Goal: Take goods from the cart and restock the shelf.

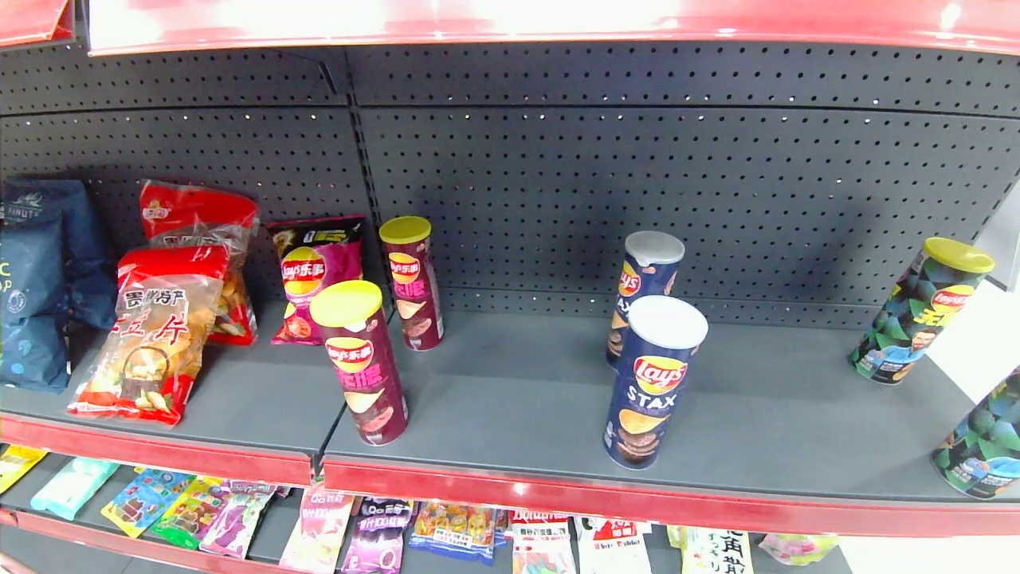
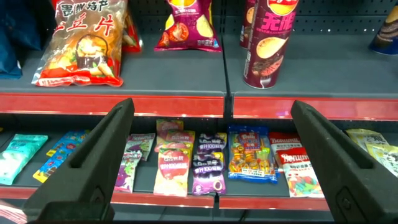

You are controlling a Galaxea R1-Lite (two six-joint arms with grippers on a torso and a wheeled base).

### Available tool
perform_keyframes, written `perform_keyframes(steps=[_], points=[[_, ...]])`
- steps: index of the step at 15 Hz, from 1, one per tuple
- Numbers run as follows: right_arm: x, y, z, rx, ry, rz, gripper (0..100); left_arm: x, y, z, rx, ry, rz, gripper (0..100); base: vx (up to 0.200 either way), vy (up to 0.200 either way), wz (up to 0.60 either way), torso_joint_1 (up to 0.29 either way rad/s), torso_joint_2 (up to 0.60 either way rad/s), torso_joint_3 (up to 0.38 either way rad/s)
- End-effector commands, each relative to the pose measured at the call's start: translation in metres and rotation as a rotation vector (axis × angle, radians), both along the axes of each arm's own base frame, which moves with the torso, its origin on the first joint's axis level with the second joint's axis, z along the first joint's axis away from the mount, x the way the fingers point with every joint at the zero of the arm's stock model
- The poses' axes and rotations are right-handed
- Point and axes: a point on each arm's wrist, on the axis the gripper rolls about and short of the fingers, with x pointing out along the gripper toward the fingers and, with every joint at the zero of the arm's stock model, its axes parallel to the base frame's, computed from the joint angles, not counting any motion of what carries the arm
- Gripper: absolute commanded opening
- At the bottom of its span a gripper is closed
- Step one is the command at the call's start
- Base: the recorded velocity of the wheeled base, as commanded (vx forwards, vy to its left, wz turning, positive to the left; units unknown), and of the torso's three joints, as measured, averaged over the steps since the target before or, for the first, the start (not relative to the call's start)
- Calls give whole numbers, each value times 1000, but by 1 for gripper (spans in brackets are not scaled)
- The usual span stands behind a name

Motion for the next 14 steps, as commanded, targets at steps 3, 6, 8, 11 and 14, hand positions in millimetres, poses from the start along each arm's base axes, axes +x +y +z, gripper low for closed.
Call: perform_keyframes(steps=[3, 6, 8, 11, 14], points=[[-27, -2, -22, 106, -163, -130, 100, 0, 0, 0, 0, 0, 0, 100, 0, 0, 0, 0, 0, 0], [-27, -2, -22, 116, -165, -151, 100, 0, 0, 0, 0, 0, 0, 100, 0, 0, 0, 0, 0, 0], [-27, -5, -28, 172, -97, -304, 100, 0, 0, 0, 0, 0, 0, 100, 0, 0, 0, 0, 0, 0], [-26, -4, -28, 128, -114, -252, 100, 0, 0, 0, 0, 0, 0, 100, 0, 0, 0, 0, 0, 0], [-26, -5, -28, 157, -110, -275, 100, 0, 0, 0, 0, 0, 0, 100, 0, 0, 0, 0, 0, 0]])
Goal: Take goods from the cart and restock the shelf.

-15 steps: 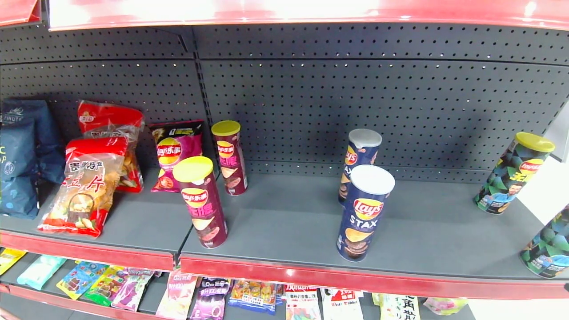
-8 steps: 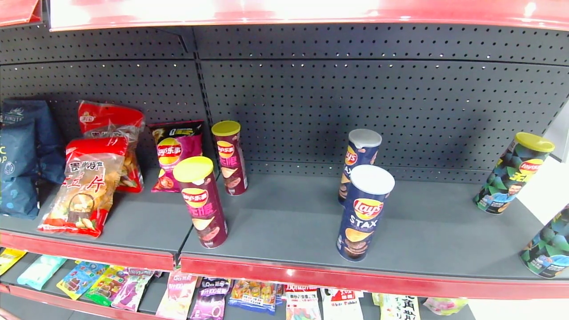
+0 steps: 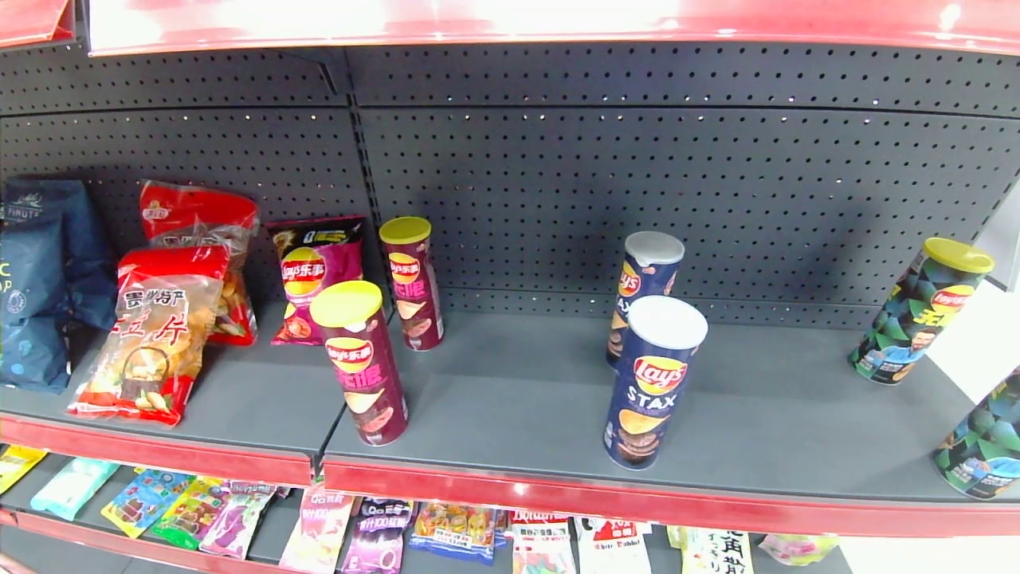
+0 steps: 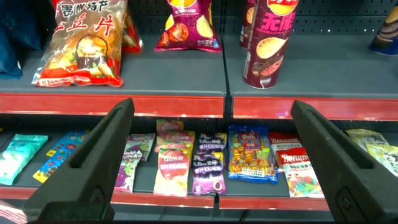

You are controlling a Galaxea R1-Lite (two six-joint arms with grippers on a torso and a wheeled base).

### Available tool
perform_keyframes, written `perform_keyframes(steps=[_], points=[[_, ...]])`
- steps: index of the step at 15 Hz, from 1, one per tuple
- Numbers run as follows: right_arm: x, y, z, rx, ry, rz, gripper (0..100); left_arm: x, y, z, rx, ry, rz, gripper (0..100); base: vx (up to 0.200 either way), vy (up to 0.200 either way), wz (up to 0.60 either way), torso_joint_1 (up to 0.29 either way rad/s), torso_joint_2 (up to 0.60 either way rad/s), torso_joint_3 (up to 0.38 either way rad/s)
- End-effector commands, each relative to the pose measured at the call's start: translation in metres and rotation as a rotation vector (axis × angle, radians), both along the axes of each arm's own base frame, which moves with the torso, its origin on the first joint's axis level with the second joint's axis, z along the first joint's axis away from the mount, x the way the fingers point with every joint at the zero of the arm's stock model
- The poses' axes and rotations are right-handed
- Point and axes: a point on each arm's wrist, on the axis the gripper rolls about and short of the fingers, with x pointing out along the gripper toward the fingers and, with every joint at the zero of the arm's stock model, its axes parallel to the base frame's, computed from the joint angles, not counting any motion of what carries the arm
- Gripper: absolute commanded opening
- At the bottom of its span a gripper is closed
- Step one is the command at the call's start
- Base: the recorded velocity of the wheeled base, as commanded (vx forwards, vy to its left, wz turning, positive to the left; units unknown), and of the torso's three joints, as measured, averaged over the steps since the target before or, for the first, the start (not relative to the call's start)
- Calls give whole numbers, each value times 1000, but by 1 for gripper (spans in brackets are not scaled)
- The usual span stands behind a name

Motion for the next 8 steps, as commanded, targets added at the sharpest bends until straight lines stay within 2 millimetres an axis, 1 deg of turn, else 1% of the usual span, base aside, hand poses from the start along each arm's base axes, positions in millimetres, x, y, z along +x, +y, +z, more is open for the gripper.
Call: perform_keyframes(steps=[1, 2, 8], points=[[0, 0, 0, -2, 3, 0, 100, 0, 0, 0, 0, 0, 0, 100, 0, 0, 0, 0, 0, 0], [0, 0, 0, -1, 3, 0, 100, 0, 0, 0, 0, 0, 0, 100, 0, 0, 0, 0, 0, 0], [0, 0, 0, 1, 1, 0, 100, 0, 0, 0, 0, 0, 0, 100, 0, 0, -600, 2, 0, -3]])
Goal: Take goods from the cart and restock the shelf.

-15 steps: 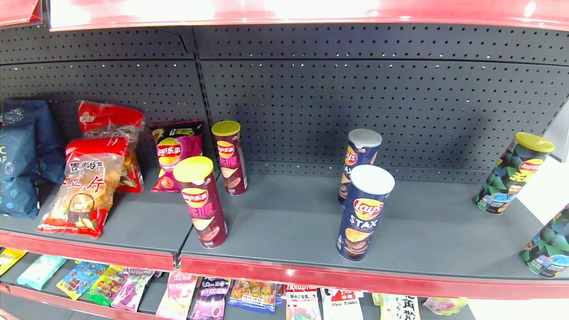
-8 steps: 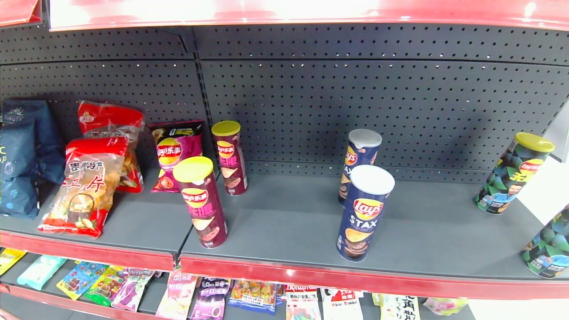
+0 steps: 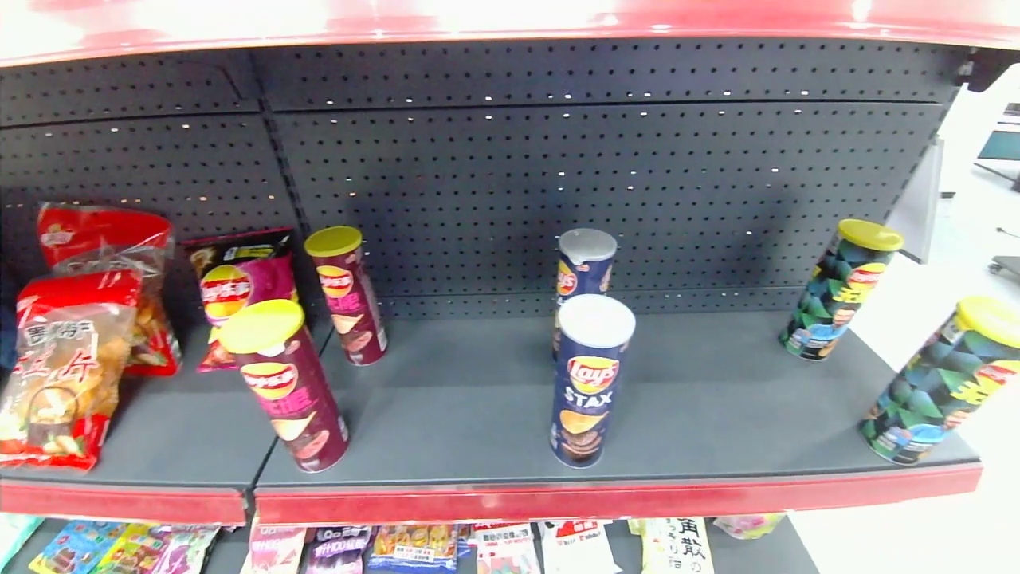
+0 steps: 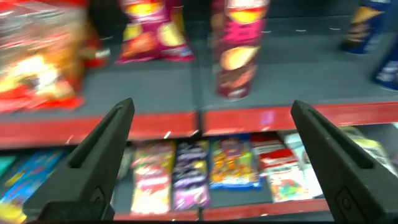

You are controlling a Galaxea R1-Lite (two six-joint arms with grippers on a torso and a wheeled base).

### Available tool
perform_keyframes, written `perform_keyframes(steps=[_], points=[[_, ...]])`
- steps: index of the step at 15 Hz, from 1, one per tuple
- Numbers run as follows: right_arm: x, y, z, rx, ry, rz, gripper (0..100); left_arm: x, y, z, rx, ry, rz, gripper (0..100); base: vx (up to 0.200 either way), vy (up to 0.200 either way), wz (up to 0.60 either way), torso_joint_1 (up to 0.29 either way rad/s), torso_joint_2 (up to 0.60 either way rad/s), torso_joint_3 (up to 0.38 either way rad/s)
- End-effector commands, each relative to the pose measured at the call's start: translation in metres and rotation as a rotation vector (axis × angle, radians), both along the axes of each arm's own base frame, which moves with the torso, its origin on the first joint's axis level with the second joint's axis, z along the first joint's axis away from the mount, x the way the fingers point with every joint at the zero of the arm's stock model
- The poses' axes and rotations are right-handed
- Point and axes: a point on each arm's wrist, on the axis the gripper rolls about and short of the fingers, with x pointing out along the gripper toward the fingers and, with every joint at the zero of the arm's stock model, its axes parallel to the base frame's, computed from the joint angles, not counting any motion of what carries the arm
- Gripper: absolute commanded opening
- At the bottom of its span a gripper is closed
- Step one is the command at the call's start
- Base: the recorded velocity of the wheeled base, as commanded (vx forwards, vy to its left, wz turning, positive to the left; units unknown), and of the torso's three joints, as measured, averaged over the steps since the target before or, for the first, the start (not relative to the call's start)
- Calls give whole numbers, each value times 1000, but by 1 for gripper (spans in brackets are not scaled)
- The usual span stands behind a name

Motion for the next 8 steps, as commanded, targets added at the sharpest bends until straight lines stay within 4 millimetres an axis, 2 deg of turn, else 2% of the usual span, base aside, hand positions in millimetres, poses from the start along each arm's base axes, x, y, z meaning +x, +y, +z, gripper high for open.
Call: perform_keyframes(steps=[1, 8], points=[[0, 0, 0, -4, 3, 0, 100, 0, 0, 0, 0, 0, -1, 100, 0, 0, 0, 0, 0, 0], [0, 0, 0, -4, 3, 0, 100, 0, 0, 0, 0, 0, -1, 100, 0, 0, 0, 0, 0, 0]])
